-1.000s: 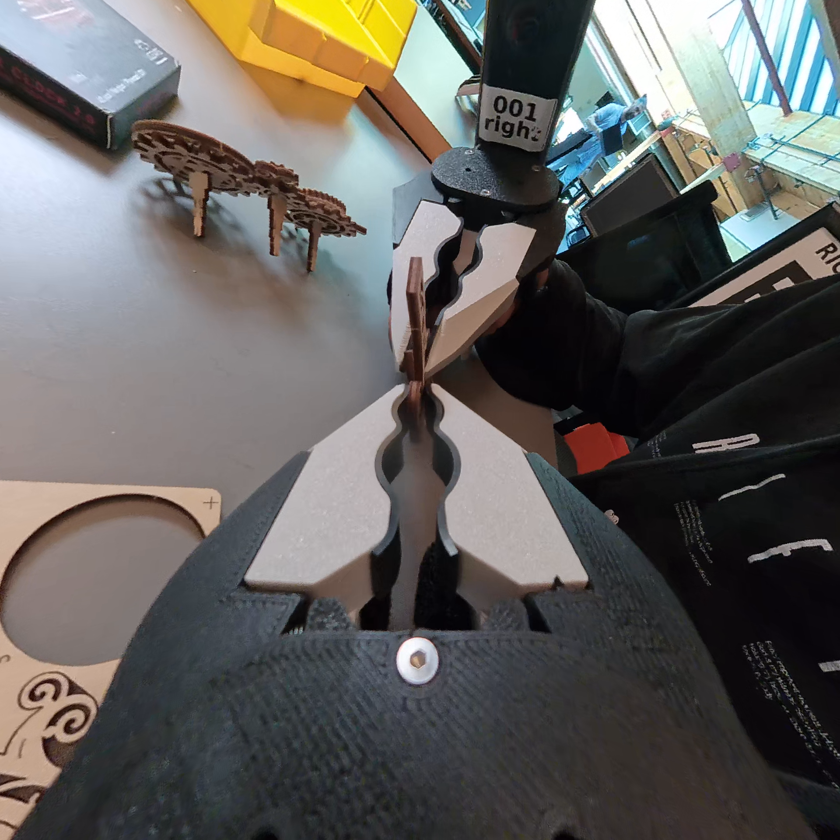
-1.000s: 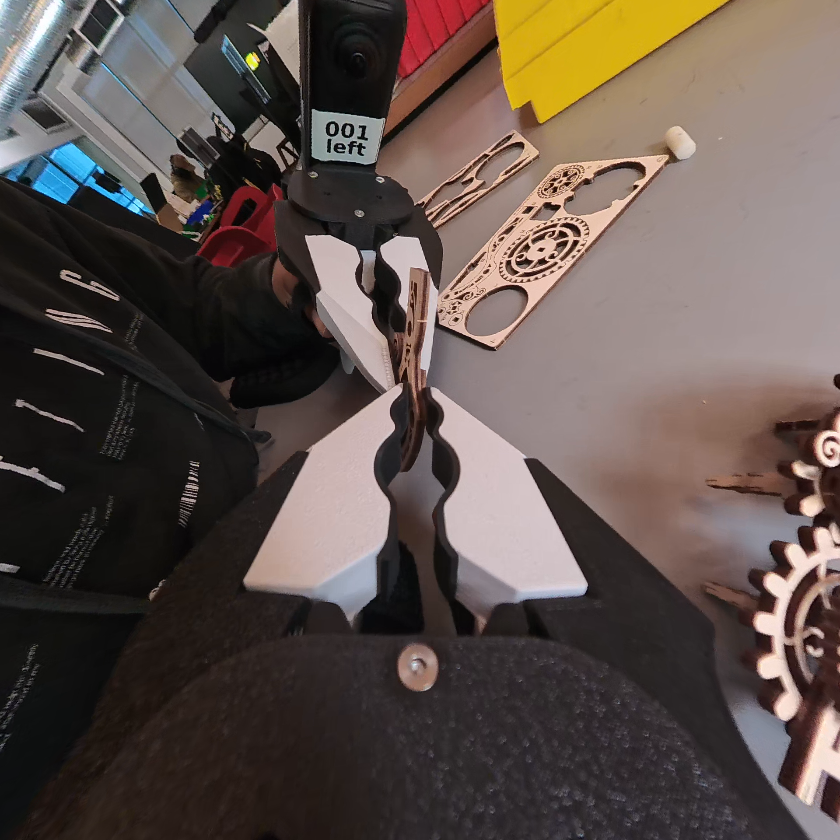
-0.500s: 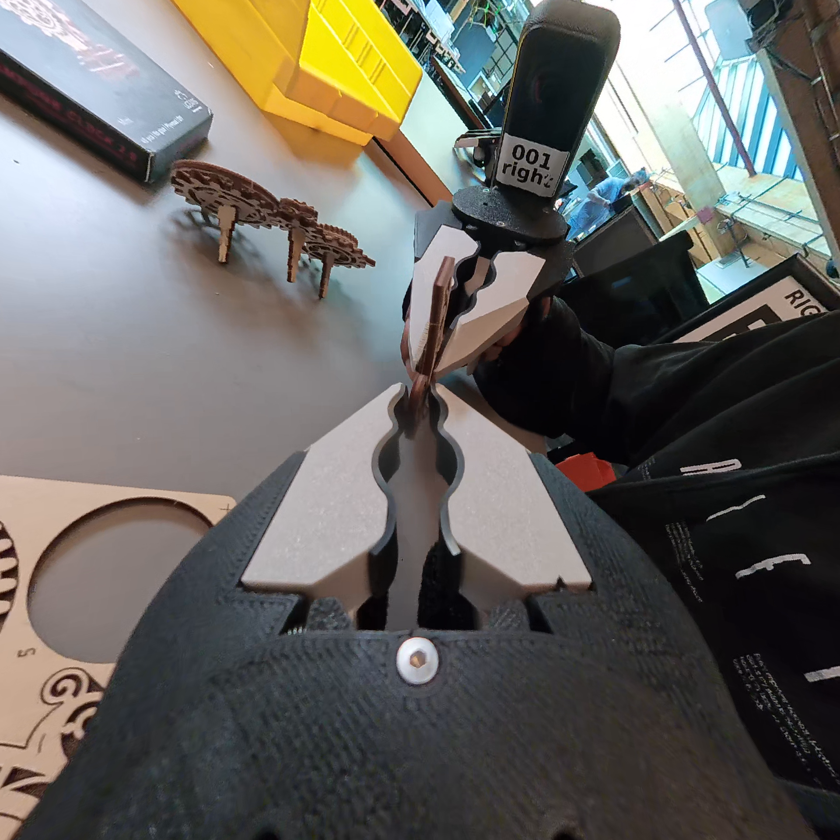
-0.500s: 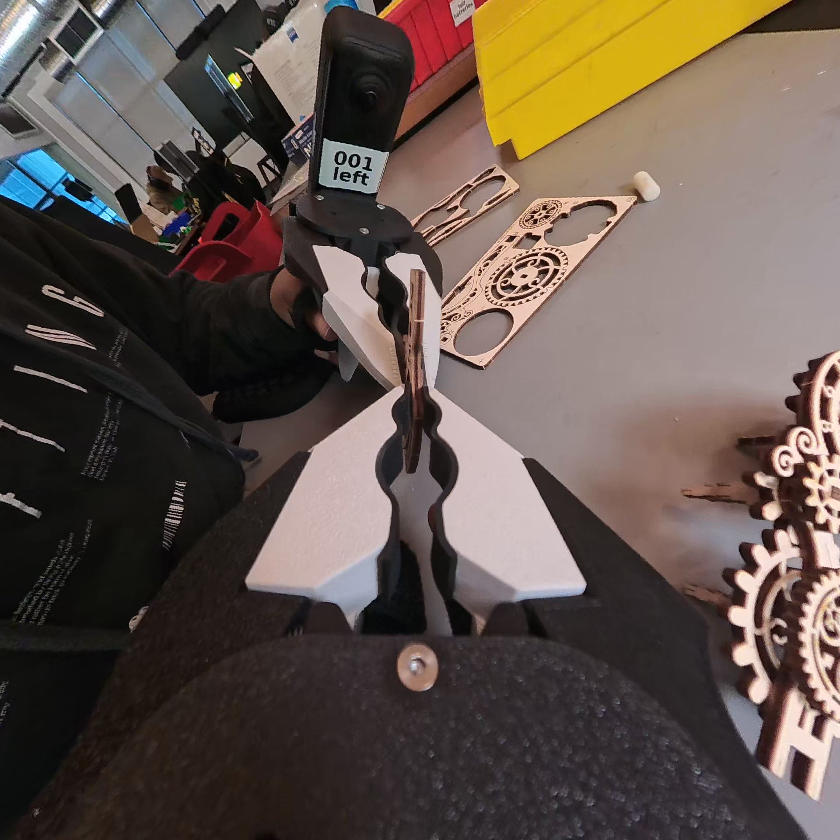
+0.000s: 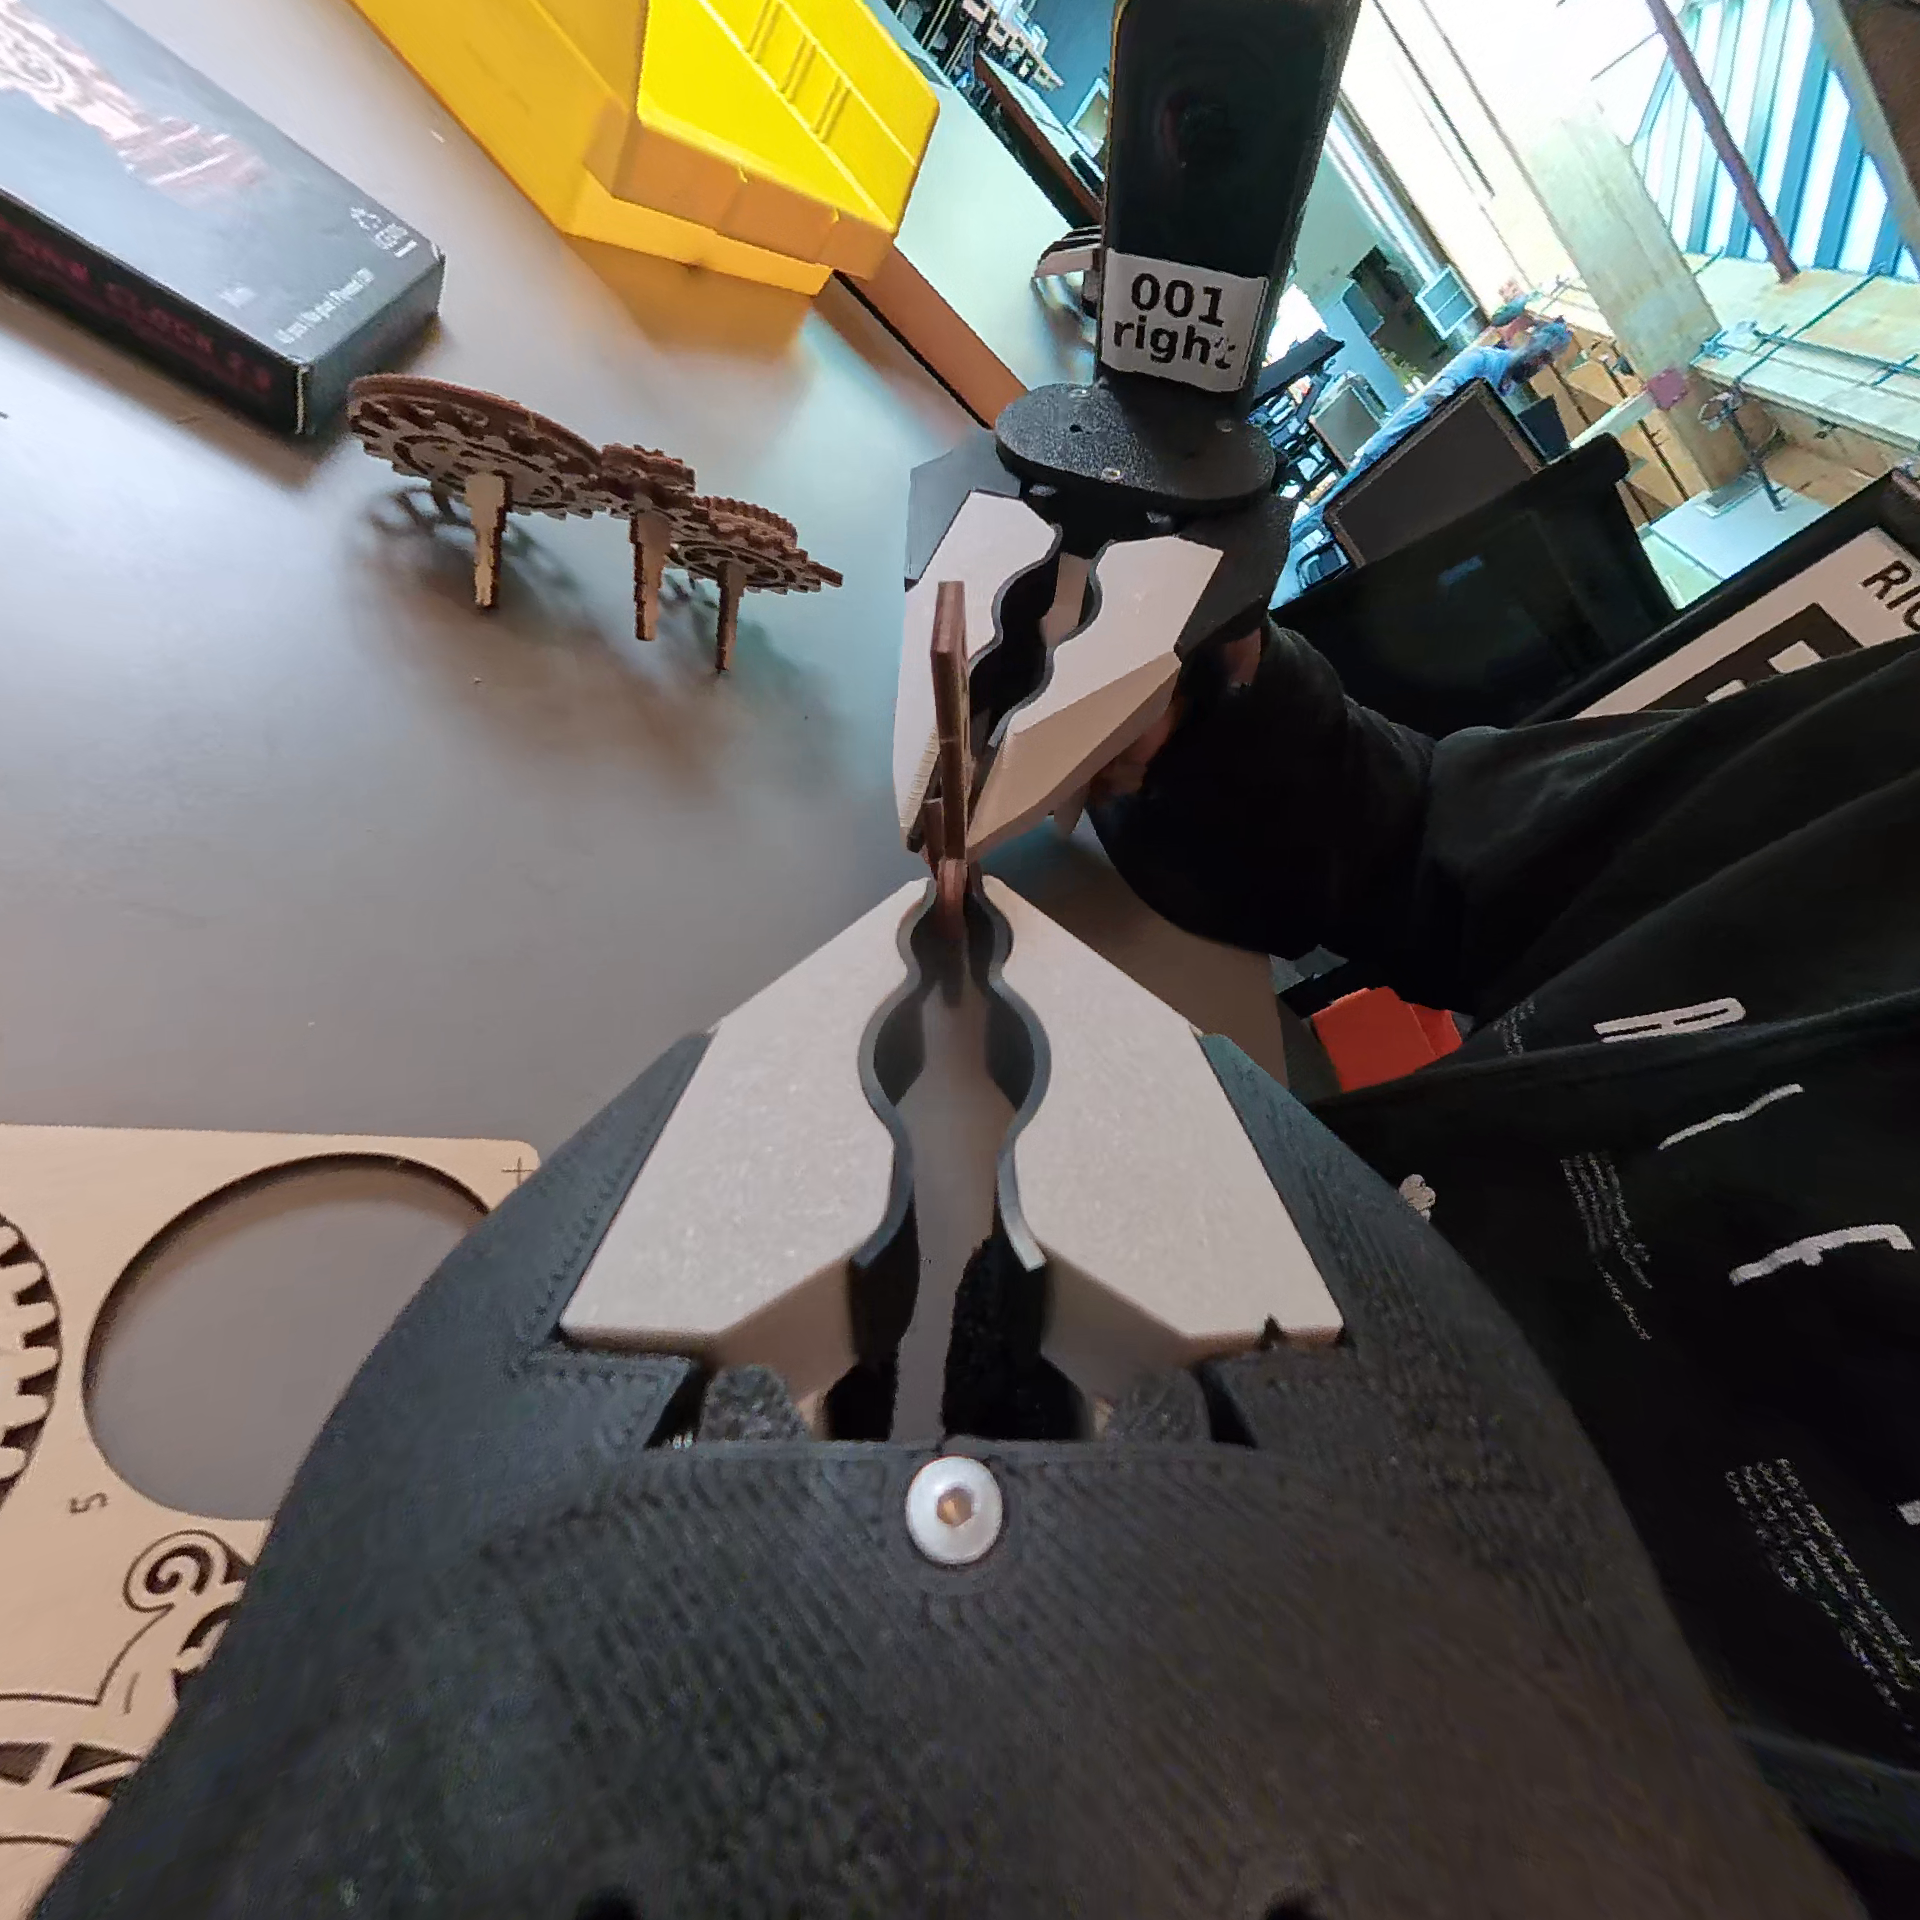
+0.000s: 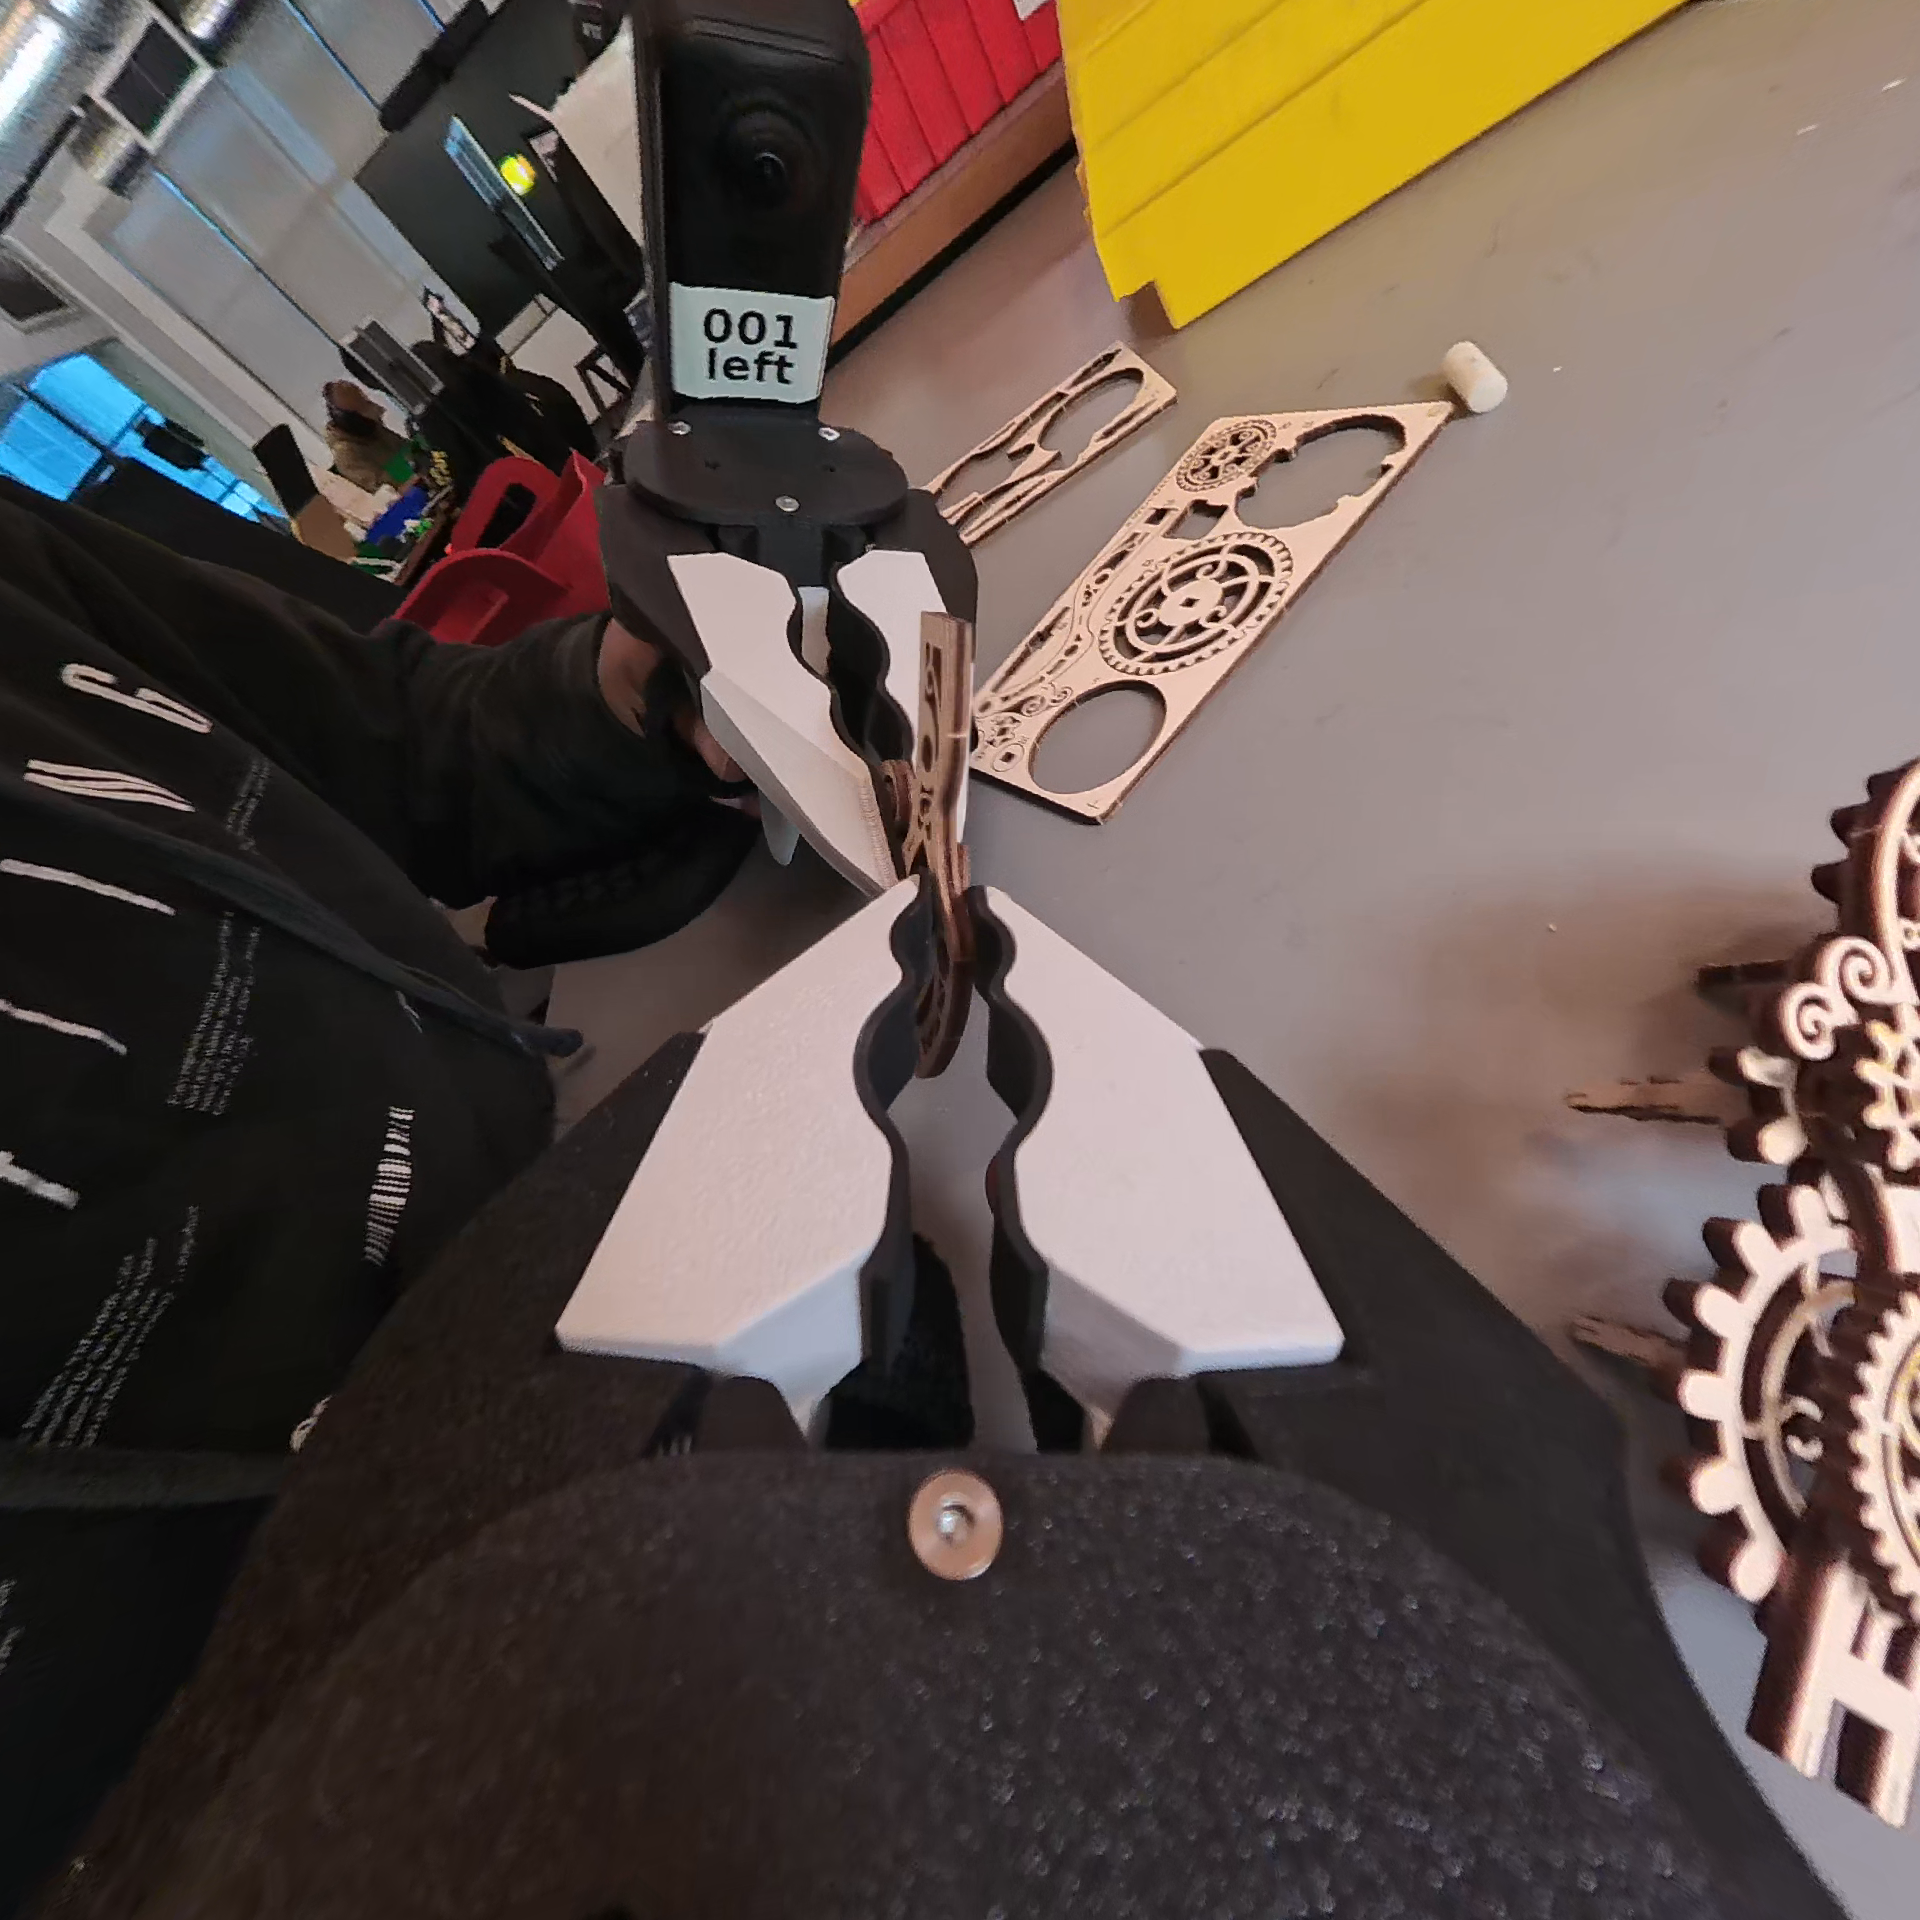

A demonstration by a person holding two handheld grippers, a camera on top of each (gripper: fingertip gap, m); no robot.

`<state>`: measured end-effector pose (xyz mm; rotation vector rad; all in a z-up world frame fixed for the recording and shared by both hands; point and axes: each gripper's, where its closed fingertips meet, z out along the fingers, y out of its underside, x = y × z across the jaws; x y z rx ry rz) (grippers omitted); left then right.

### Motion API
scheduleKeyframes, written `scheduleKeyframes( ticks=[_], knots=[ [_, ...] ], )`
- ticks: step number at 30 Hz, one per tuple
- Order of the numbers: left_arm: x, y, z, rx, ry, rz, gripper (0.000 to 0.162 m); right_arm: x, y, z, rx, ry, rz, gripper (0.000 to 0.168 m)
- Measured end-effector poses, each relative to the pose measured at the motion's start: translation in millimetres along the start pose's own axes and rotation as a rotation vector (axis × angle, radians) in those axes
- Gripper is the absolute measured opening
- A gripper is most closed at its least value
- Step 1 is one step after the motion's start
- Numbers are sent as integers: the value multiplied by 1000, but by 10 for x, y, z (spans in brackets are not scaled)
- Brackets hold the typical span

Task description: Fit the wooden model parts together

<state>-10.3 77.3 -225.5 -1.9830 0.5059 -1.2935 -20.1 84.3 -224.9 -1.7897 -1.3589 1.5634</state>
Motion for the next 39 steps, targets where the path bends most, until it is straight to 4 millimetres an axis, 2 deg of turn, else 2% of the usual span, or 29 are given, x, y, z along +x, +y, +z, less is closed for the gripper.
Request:
scheduleKeyframes(
  ticks=[9, 11, 15, 22, 28, 32, 39],
  knots=[
    [-137, 68, 18, -15, -14, -84, 3, 138, 84, 58, -44, 128, -6, 5],
    [-101, 41, 12, 3, 21, -113, 3, 104, 50, 42, -19, 100, 4, 5],
    [-49, -5, -7, 39, 87, -198, 2, 65, -10, 4, 30, -4, 135, 6],
    [-56, -2, -8, 39, 89, -228, 2, 83, -2, 14, 18, 26, 111, 5],
    [-127, 99, 60, 3, 51, -304, 4, 283, 164, 58, -100, 229, -17, 10],
    [-160, 21, -2, 36, 65, -291, 1, 206, 37, 10, -14, 127, 85, 8],
    [-215, -103, -123, 99, 62, -296, 2, 162, -26, -91, -10, 95, 42, 18]
  ],
)
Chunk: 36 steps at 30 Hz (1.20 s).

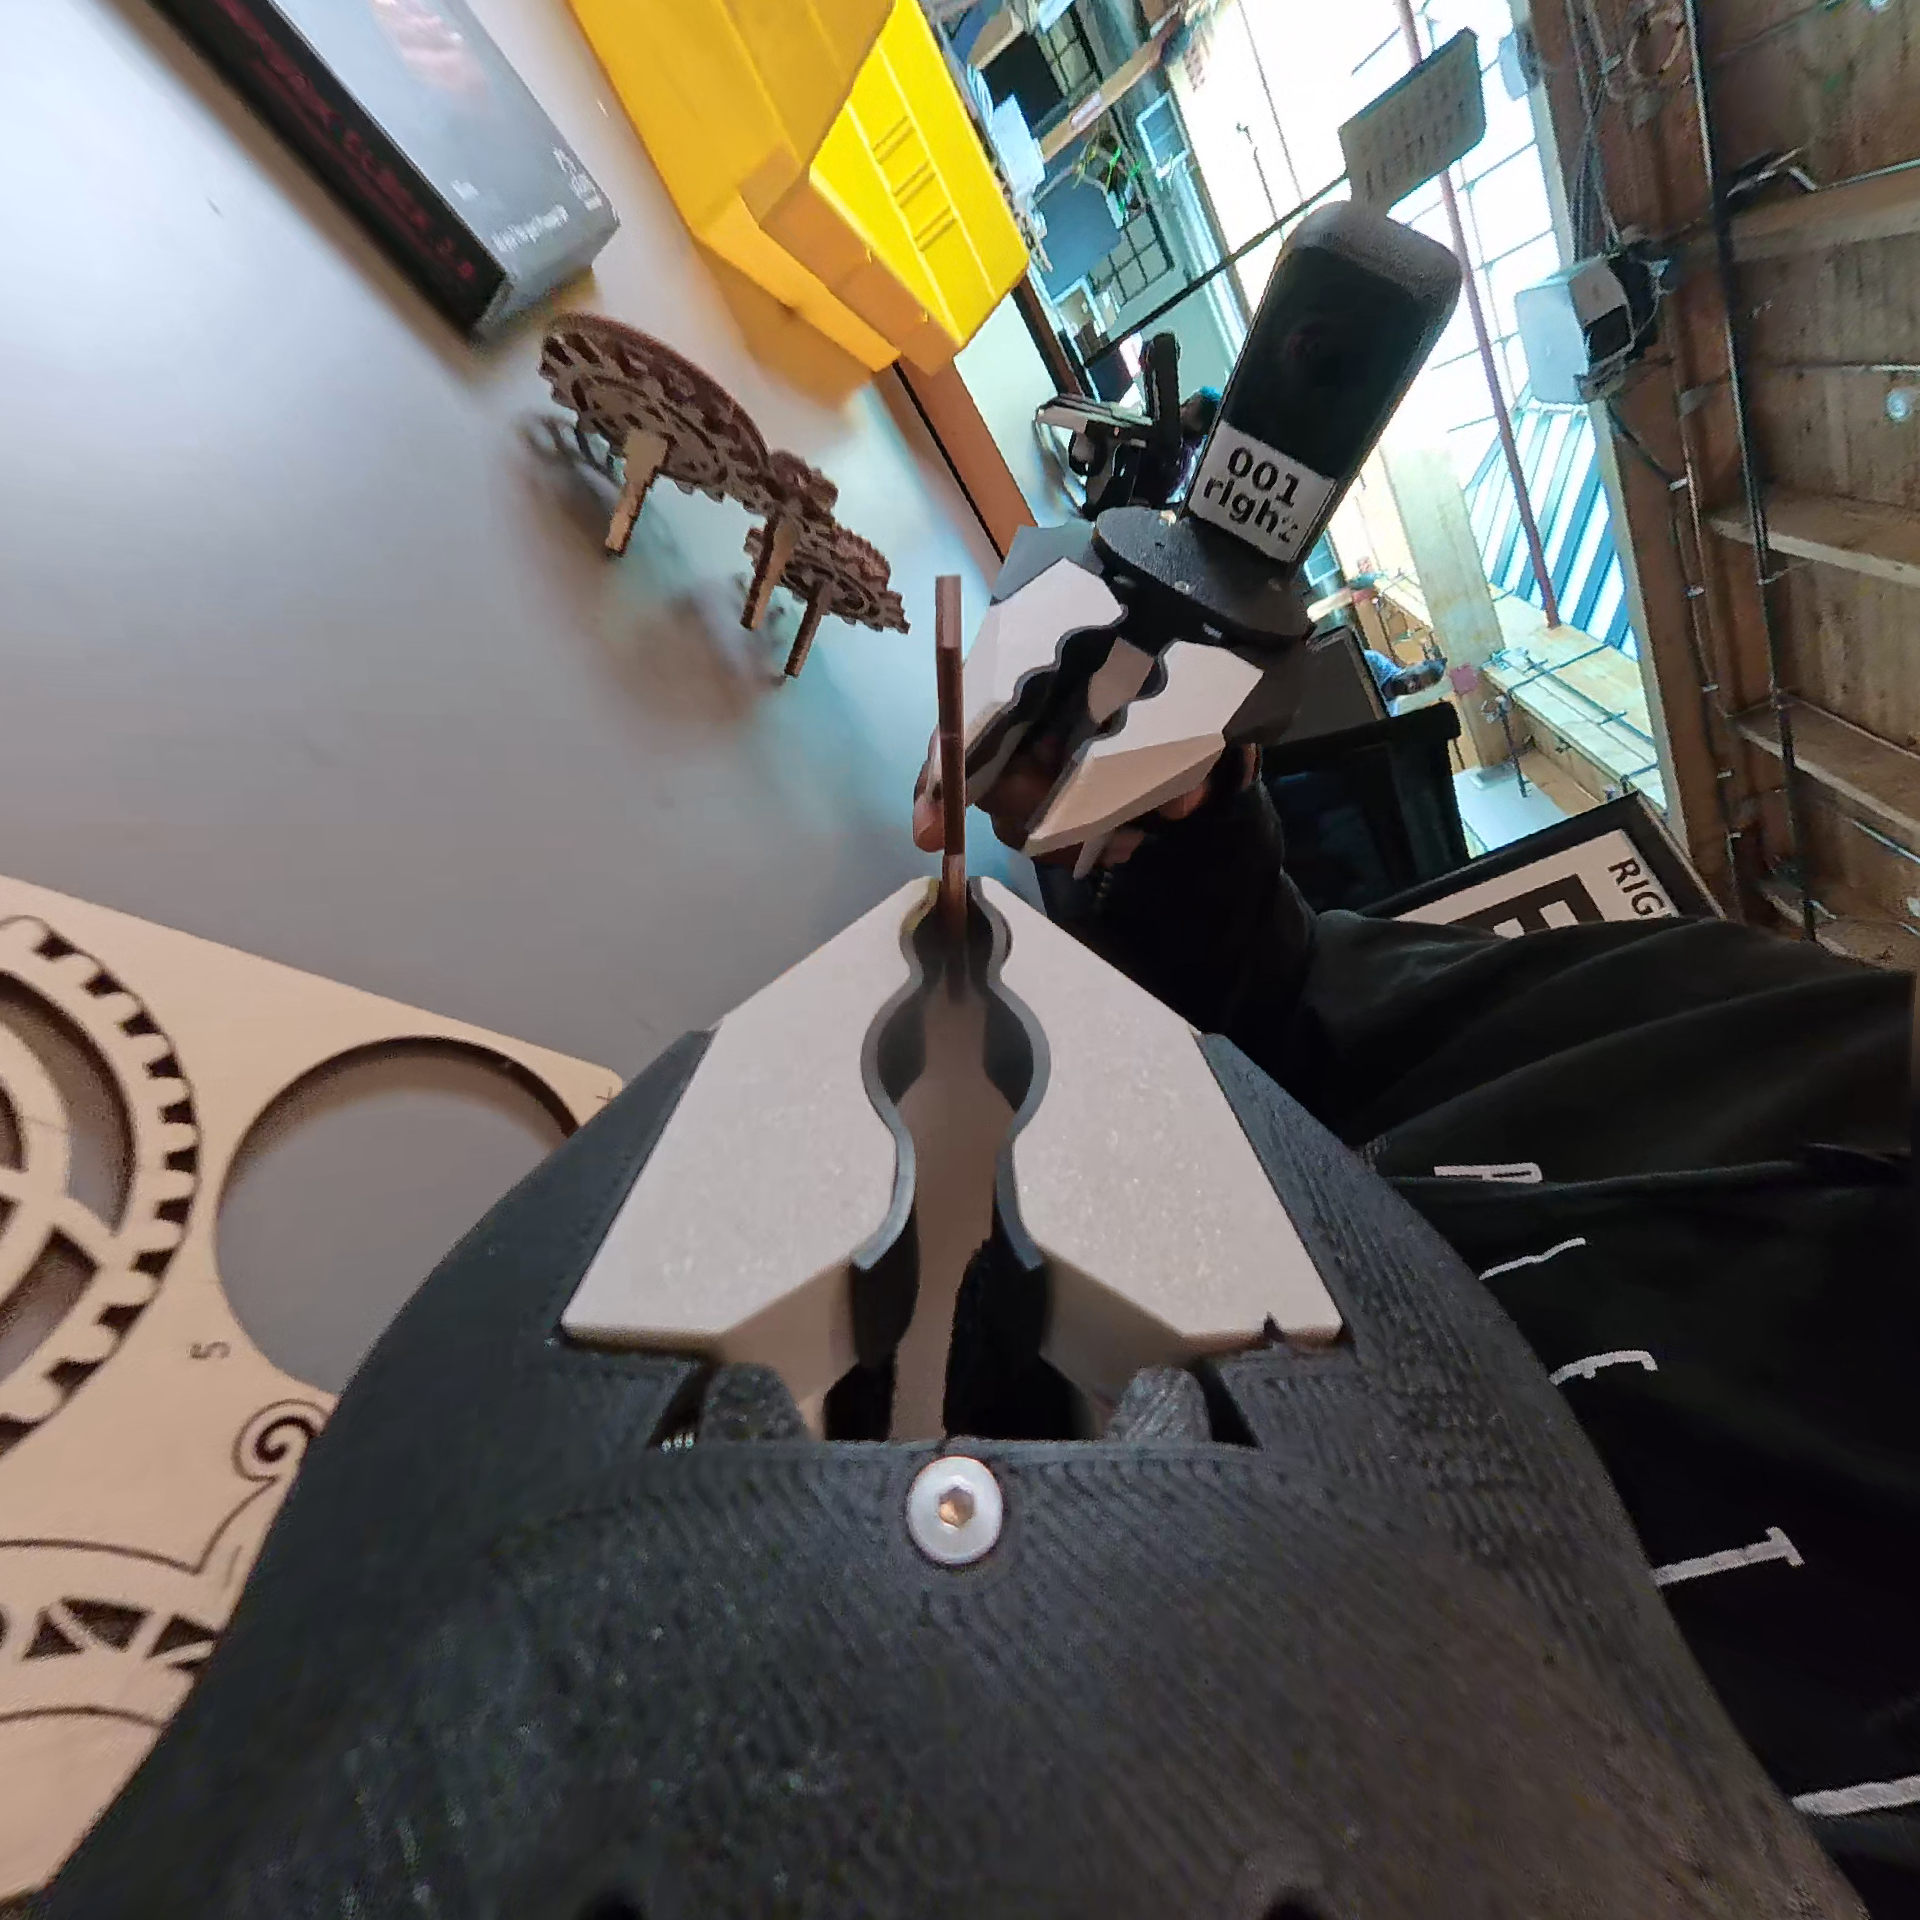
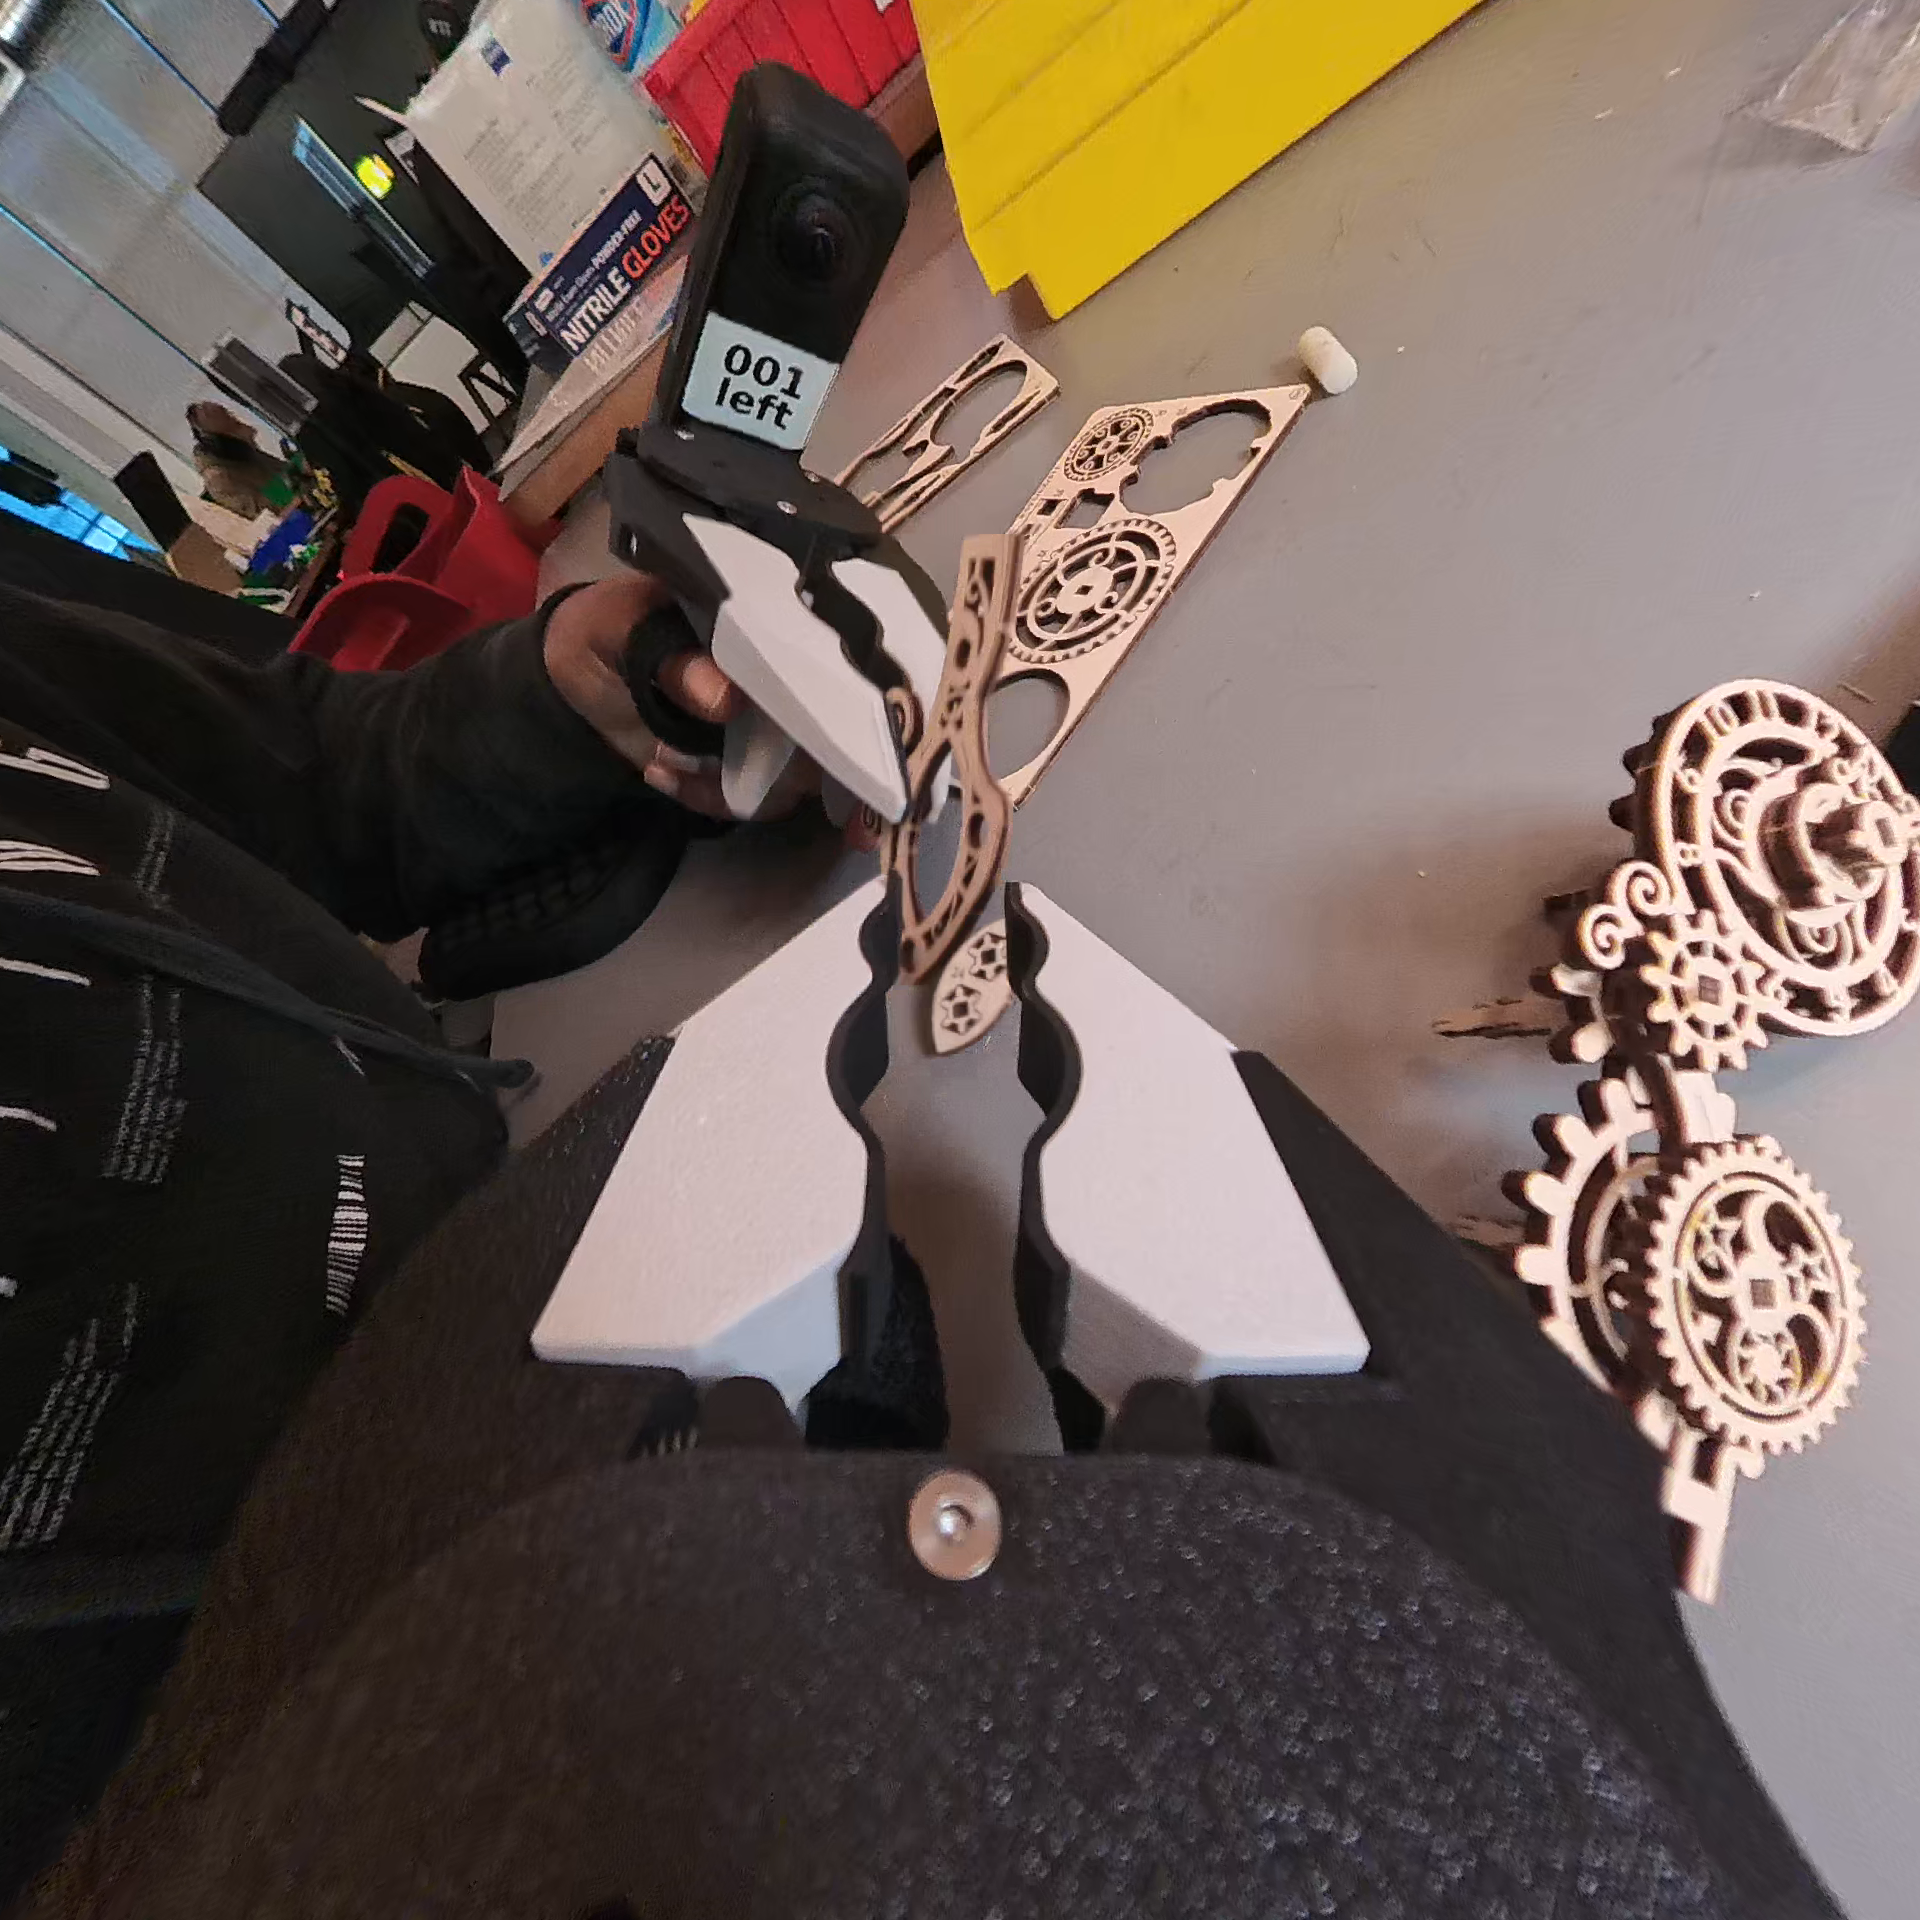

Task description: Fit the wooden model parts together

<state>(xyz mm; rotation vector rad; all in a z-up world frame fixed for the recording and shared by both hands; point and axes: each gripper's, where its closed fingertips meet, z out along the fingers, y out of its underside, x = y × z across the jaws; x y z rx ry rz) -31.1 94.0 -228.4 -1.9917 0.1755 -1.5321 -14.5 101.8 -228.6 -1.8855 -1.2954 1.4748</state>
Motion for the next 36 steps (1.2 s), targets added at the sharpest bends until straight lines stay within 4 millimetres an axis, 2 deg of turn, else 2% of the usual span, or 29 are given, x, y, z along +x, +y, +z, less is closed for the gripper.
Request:
scheduleKeyframes(
  ticks=[3, 7, 12, 15, 17, 21, 23, 26, 30, 33, 36],
  knots=[
    [-86, -123, -112, 36, -62, 32, 1, 2, 80, 18, -60, 18, -52, 18],
    [-253, -113, -219, -32, -175, 86, 2, 98, 407, 132, -308, 211, -307, 25],
    [-329, -25, -202, -83, -202, 78, 1, 114, 498, 297, -472, 330, -510, 29],
    [-328, -5, -184, -94, -204, 83, 1, 62, 534, 350, -535, 281, -536, 19],
    [-326, 4, -178, -97, -207, 85, 2, 53, 546, 336, -556, 261, -541, 19],
    [-314, 47, -150, -123, -214, 99, 2, -38, 634, 111, -604, 246, -498, 19],
    [-300, 83, -115, -147, -215, 108, 2, -96, 672, -113, -590, 255, -453, 18],
    [-271, 158, -38, -228, -213, 135, 3, -79, 876, -446, -633, 316, -405, 18],
    [-255, 168, 91, -321, -249, 208, 5, -113, 1058, -559, -645, 375, -396, 19],
    [-253, 127, 169, -334, -275, 243, 6, -35, 1026, -616, -649, 458, -409, 21],
    [-197, 81, 216, -295, -252, 244, 2, -18, 719, -602, -527, 470, -409, 33]
  ],
)
